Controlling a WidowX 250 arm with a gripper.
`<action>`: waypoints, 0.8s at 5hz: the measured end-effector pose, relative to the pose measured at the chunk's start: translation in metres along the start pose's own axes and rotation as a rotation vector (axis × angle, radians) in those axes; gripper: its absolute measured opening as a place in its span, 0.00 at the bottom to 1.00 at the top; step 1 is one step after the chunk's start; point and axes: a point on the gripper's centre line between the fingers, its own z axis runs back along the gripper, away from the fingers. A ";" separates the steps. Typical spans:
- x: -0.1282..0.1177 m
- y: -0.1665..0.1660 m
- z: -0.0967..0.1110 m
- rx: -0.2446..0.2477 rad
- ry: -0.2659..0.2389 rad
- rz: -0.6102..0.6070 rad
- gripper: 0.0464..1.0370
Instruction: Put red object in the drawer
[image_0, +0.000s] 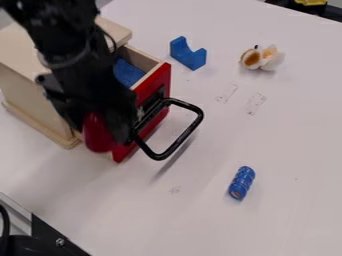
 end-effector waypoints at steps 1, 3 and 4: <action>0.022 0.008 0.011 0.011 -0.024 0.023 0.71; 0.060 0.024 0.019 0.042 -0.062 0.022 0.71; 0.069 0.026 0.000 0.057 -0.026 -0.001 0.71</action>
